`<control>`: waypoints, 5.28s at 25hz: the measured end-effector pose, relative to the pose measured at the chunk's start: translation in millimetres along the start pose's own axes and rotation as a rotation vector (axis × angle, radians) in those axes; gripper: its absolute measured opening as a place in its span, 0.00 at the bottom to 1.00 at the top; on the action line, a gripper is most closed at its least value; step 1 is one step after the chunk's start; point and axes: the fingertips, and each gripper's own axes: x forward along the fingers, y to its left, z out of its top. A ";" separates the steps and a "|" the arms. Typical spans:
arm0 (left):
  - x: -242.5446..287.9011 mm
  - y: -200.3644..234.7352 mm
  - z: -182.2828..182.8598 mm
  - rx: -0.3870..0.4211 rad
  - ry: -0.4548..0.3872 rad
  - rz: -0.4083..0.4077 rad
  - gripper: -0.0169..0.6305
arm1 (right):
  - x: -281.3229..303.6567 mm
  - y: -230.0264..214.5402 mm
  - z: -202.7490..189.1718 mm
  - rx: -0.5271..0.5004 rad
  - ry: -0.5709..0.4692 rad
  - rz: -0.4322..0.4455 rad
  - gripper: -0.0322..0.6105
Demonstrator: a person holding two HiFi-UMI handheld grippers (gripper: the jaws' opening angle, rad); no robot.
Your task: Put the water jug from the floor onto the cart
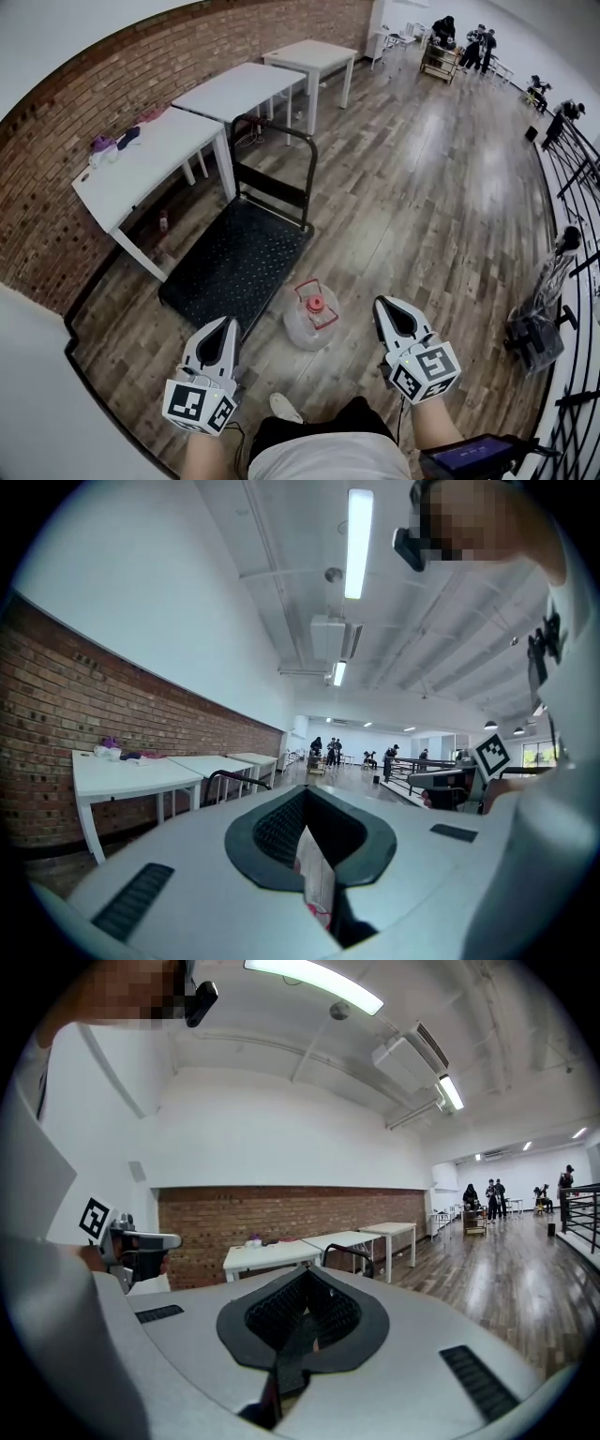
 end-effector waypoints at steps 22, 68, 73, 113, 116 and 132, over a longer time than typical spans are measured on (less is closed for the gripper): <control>84.8 33.7 -44.8 -0.008 0.009 0.126 0.03 | 108.4 -55.9 -51.6 0.022 0.098 0.153 0.05; 141.0 85.5 -350.9 -0.049 0.225 0.178 0.03 | 262.2 -48.2 -500.9 -0.132 0.632 0.360 0.55; 137.9 84.6 -355.2 -0.067 0.237 0.176 0.03 | 260.6 -46.1 -514.6 -0.167 0.648 0.349 0.55; 83.1 107.5 -169.1 -0.064 0.118 0.262 0.03 | 229.8 -28.5 -223.4 -0.151 0.482 0.232 0.54; 62.7 109.5 -136.1 -0.052 0.114 0.298 0.03 | 220.3 -21.5 -180.5 -0.141 0.478 0.233 0.54; -23.8 155.2 -62.8 -0.029 0.035 0.366 0.03 | 228.4 71.7 -97.7 -0.193 0.505 0.340 0.54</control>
